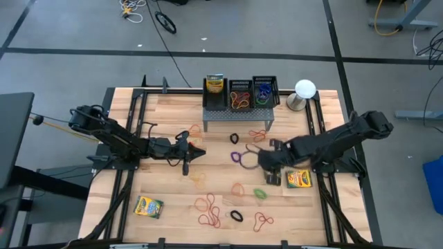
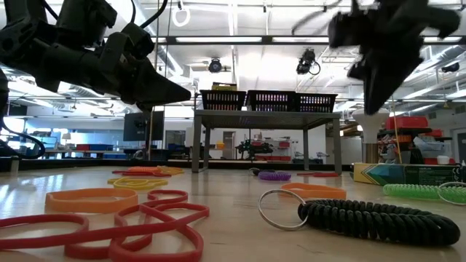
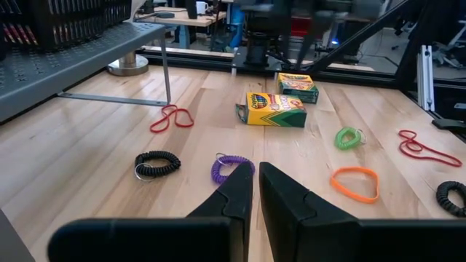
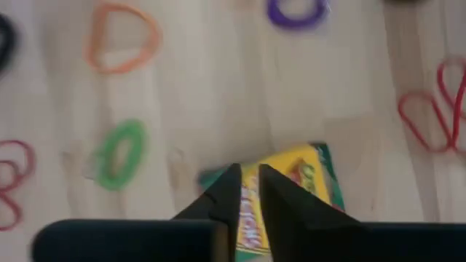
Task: Sort rubber bands into baskets
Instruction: Put the crayon box into the left black basket on the shelf
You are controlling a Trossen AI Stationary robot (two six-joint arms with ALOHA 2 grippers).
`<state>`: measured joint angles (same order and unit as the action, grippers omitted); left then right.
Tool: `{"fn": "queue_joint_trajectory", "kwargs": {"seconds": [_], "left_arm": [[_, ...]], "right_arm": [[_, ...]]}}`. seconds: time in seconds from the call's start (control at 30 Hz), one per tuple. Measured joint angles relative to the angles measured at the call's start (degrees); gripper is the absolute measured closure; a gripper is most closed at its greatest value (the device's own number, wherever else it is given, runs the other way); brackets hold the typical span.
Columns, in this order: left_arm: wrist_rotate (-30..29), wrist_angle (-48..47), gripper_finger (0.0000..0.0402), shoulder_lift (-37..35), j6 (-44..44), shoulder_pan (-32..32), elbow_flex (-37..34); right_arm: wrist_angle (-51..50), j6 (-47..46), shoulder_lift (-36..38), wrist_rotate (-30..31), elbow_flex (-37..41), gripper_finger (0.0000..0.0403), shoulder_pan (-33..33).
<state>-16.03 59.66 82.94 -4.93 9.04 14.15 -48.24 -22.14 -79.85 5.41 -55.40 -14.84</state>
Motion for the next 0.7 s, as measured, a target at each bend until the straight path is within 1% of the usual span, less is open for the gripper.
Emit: {"fn": "queue_joint_trajectory", "kwargs": {"seconds": [0.1, 0.2, 0.3, 0.4, 0.53, 0.7], "left_arm": [[0.00, 0.00, 0.0365, 0.00, 0.00, 0.00, 0.00], [0.01, 0.00, 0.0365, 0.00, 0.00, 0.00, 0.00], [0.01, 0.00, 0.0365, 0.00, 0.00, 0.00, 0.00], [0.00, 0.02, 0.0365, 0.00, 0.00, 0.00, 0.00], [0.00, 0.04, 0.0365, 0.00, 0.00, 0.00, 0.00], [0.00, 0.21, 0.0365, 0.00, 0.00, -0.01, 0.00]], "right_arm": [[0.24, 3.80, 0.00, -4.01, 1.42, 0.0304, 3.68], [1.02, 8.75, 0.00, -5.49, 2.67, 0.0274, 7.18], [1.35, 12.23, 0.00, -6.82, 4.11, 0.0254, 10.30], [2.58, 14.84, 0.00, -8.89, 6.83, 0.0248, 12.60], [6.96, 16.11, 0.00, -11.61, 10.76, 0.0251, 15.28], [8.62, 18.35, -0.02, -11.95, 12.96, 0.0259, 17.84]]}}
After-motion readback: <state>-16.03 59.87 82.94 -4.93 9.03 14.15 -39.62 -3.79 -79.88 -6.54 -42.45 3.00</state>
